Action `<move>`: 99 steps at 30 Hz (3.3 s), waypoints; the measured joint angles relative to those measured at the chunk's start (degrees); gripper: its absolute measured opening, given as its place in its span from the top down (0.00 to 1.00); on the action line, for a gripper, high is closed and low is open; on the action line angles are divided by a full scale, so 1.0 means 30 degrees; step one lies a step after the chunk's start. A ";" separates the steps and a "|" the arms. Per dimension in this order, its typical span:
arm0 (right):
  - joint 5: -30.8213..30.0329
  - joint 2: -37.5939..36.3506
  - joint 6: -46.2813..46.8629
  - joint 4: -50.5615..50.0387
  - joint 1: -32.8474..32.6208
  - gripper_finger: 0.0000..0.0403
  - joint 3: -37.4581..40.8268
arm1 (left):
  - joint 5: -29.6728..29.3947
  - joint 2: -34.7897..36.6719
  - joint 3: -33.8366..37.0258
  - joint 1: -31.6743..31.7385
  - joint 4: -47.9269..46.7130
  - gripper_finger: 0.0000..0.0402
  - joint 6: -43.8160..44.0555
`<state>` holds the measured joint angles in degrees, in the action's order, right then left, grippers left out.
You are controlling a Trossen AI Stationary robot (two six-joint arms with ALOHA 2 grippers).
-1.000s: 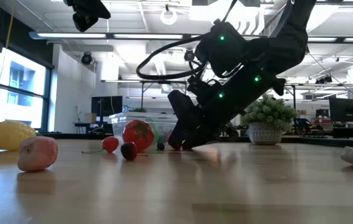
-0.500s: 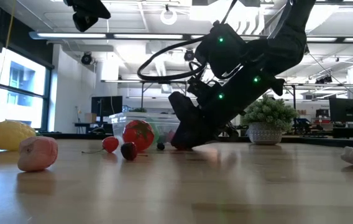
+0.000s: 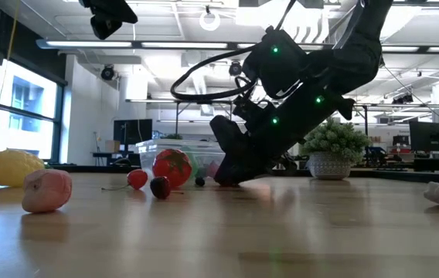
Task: Pick and placing Produce into tupperware
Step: Put the top dark red cherry into the transparent bin, then put the right blueberry into the transparent bin
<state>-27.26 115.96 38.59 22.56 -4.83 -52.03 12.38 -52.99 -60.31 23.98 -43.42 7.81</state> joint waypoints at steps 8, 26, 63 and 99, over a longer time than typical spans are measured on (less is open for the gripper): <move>0.0202 0.0000 0.0022 0.0166 -0.0002 0.81 0.0000 | 0.0000 -0.0007 0.0000 -0.0004 0.0000 1.00 0.0000; 0.0395 -0.5637 -0.3214 -0.1235 -0.1228 0.81 0.0007 | 0.0000 -0.0007 0.0000 0.0002 -0.0001 1.00 0.0000; 0.8332 0.1457 -0.8094 -1.3551 0.6241 0.81 -1.2138 | -0.0211 -0.0005 -0.0005 -0.0002 -0.0005 1.00 0.0000; 0.8427 -0.2730 -0.8695 -1.4156 0.5858 0.66 -1.1347 | -0.0219 0.0000 -0.0004 0.0004 0.0000 1.00 0.0000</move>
<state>-1.98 107.77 12.50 -19.91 12.74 -86.07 11.73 -52.99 -60.33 23.99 -43.42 7.81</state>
